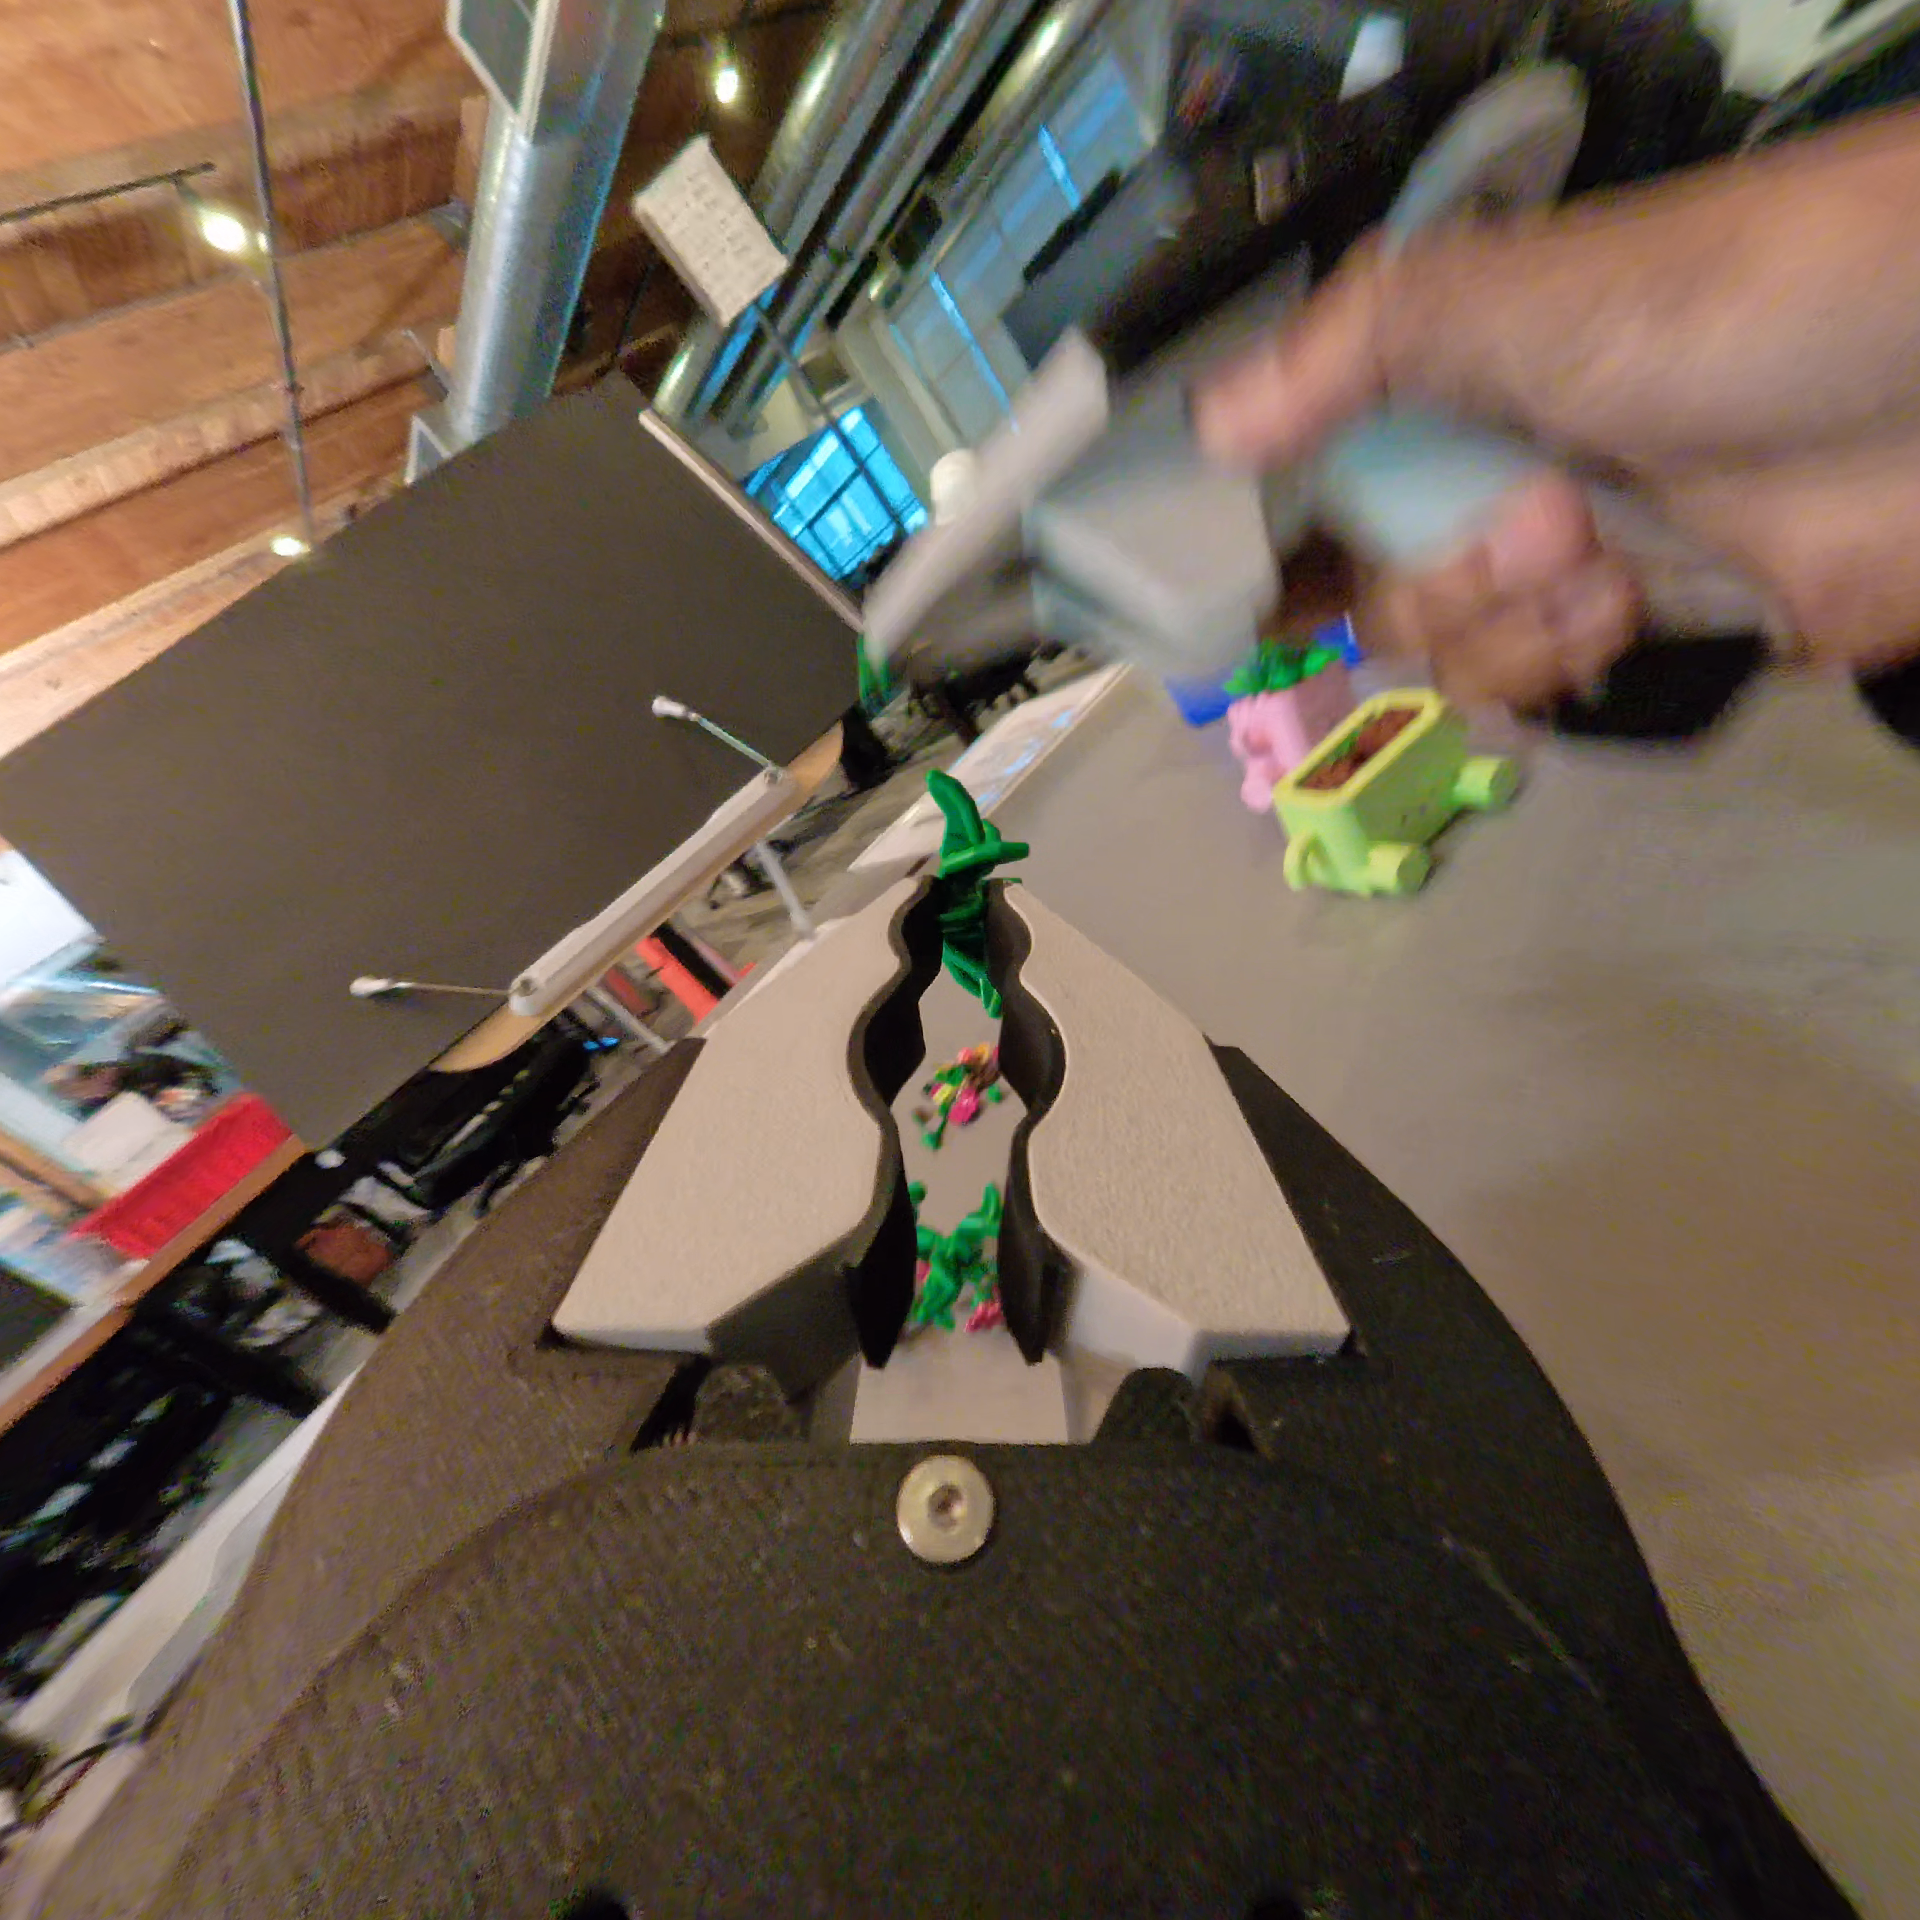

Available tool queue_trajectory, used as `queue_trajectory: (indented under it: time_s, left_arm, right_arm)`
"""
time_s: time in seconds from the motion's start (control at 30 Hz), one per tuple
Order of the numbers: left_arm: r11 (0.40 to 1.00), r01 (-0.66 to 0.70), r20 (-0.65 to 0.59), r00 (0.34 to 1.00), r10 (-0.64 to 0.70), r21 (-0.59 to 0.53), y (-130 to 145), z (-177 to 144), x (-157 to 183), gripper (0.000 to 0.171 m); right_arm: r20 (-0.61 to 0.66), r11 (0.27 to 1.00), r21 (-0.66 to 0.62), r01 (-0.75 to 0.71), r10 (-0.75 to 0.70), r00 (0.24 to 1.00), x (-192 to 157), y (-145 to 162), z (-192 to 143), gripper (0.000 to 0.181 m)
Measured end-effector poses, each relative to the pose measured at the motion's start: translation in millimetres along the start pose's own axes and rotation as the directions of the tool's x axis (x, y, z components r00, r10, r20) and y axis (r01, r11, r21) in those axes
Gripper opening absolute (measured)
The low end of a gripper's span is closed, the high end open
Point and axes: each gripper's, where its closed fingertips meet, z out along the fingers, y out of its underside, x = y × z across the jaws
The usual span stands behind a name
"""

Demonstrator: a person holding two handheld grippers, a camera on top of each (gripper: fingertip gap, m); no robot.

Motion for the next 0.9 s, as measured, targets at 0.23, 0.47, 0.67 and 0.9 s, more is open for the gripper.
queue_trajectory:
  time_s: [0.23, 0.47, 0.67, 0.9]
  left_arm:
    - [0.958, 0.281, 0.080, 0.955, -0.285, 0.055, 11.7, -2.1, -37.0, 0.002]
    - [0.875, 0.481, 0.121, 0.866, -0.485, 0.063, 41.4, -7.8, -69.0, 0.002]
    - [0.817, 0.574, 0.094, 0.811, -0.577, 0.062, 53.7, -10.3, -71.4, 0.003]
    - [0.760, 0.647, 0.076, 0.756, -0.650, 0.065, 61.2, -10.1, -74.9, 0.002]
  right_arm:
    - [-0.232, 0.955, -0.152, 0.253, -0.284, 0.930, 24.8, -30.2, -22.1, 0.000]
    - [-0.504, 0.889, -0.448, 0.096, -0.339, 0.794, 131.7, 69.8, 39.1, 0.001]
    - [-0.625, 0.924, -0.375, -0.069, -0.197, 0.755, 184.3, 77.7, 40.7, 0.001]
    - [-0.662, 0.930, -0.355, -0.100, -0.174, 0.729, 198.5, 76.0, 36.3, 0.005]
